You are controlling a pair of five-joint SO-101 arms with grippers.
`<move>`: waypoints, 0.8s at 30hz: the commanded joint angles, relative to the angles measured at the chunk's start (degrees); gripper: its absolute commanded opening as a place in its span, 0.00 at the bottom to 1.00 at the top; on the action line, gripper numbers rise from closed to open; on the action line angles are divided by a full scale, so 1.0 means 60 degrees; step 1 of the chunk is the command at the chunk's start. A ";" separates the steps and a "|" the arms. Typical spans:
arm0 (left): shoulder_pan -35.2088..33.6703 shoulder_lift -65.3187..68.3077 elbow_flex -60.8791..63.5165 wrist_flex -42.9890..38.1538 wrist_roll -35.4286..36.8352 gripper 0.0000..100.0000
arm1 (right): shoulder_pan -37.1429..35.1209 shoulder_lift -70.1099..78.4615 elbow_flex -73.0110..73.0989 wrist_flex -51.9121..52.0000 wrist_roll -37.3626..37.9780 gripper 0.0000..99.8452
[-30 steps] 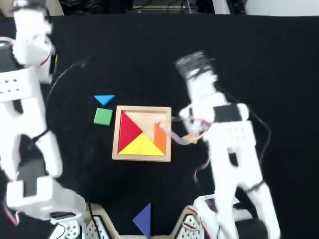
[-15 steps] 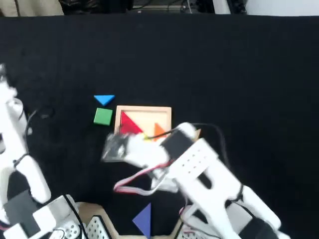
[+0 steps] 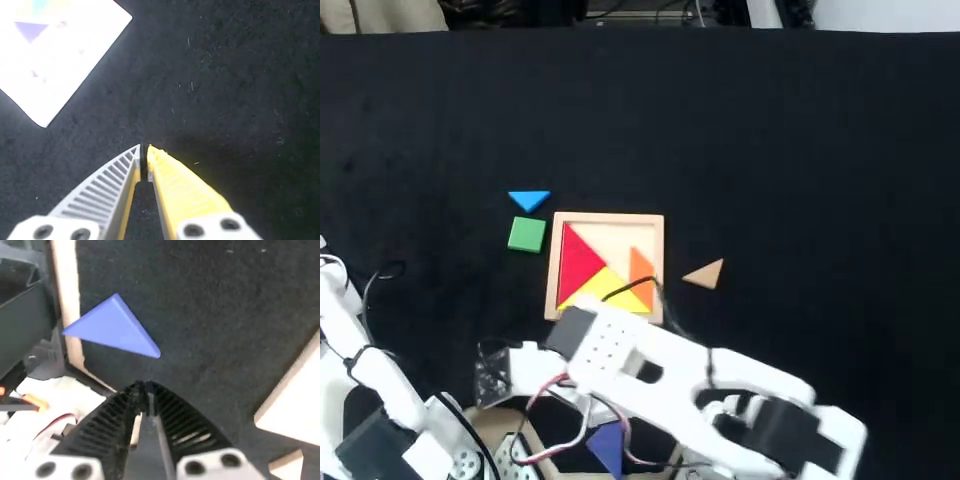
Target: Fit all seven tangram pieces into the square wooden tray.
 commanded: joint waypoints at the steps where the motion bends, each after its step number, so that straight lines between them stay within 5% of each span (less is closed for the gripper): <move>1: -0.0139 -0.0322 -0.0066 -0.0147 0.0015 0.04 | -0.0147 0.0608 -0.0051 -0.0440 0.0117 0.01; 16: -0.0125 -0.0322 -0.0051 -0.0132 0.0059 0.04 | -0.1187 0.1560 -0.0022 -0.0777 0.0190 0.01; 24: -0.0110 -0.0322 -0.0051 -0.0132 0.0059 0.04 | 0.0220 0.3289 -0.1238 -0.0791 0.0103 0.01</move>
